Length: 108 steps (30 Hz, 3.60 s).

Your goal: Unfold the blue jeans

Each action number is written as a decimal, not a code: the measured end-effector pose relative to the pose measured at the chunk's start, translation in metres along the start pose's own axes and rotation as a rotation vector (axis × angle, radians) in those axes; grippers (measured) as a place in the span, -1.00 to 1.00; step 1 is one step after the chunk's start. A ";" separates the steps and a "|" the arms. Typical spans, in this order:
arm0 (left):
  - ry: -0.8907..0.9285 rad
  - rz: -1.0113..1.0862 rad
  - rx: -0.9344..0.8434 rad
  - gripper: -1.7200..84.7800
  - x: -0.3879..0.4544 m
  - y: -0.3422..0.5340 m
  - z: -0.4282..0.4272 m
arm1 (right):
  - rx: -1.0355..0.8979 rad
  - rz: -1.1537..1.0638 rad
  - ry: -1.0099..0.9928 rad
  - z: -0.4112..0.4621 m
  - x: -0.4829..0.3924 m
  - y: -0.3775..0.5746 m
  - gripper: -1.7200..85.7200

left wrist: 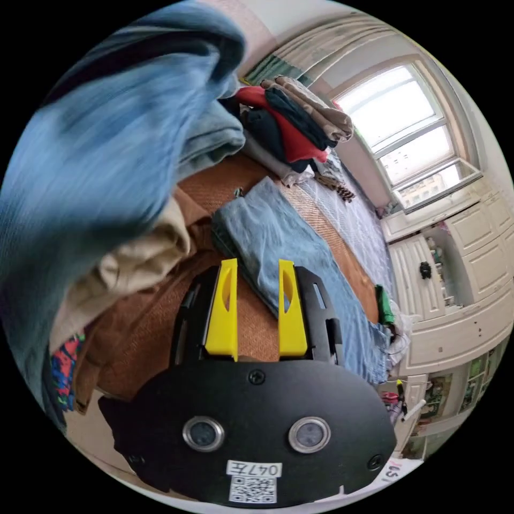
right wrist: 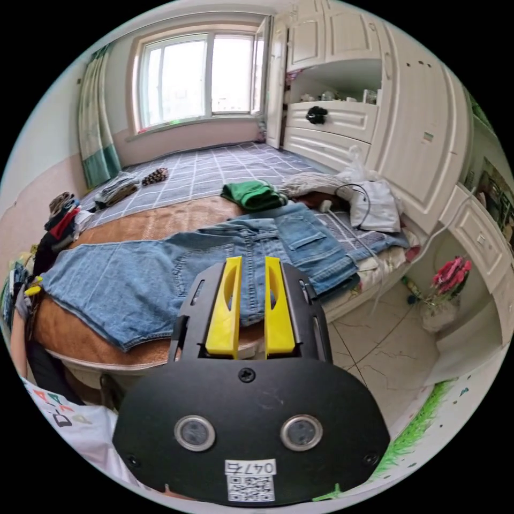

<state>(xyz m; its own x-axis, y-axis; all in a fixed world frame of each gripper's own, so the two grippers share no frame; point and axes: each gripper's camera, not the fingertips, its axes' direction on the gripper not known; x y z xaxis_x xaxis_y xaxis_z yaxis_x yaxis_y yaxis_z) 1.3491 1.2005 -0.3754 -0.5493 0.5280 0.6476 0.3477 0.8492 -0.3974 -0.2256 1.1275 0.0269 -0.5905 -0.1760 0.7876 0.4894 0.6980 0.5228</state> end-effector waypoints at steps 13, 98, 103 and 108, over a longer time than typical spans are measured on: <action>-0.441 0.134 -0.118 -0.80 0.069 -0.034 0.000 | -0.090 -0.226 -0.508 0.054 -0.131 -0.063 -0.90; -0.347 0.382 -0.184 -0.98 -0.327 -0.422 0.059 | -0.766 -0.716 -1.443 -0.115 -0.176 -0.718 -0.99; -0.224 0.496 -0.271 -0.98 -0.399 -0.451 0.097 | -0.691 -0.551 -1.405 -0.144 -0.179 -0.717 -0.99; -0.131 0.614 -0.361 -0.97 -0.468 -0.473 0.117 | -0.633 -0.473 -1.419 -0.186 -0.210 -0.699 -0.99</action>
<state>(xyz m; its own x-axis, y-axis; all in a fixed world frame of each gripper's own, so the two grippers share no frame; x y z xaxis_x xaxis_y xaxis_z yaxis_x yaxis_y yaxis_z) 1.3528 0.5520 -0.5667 -0.2532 0.9247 0.2842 0.8394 0.3560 -0.4106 -0.3244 0.5474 -0.4439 -0.6662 0.7173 -0.2041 0.0614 0.3254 0.9436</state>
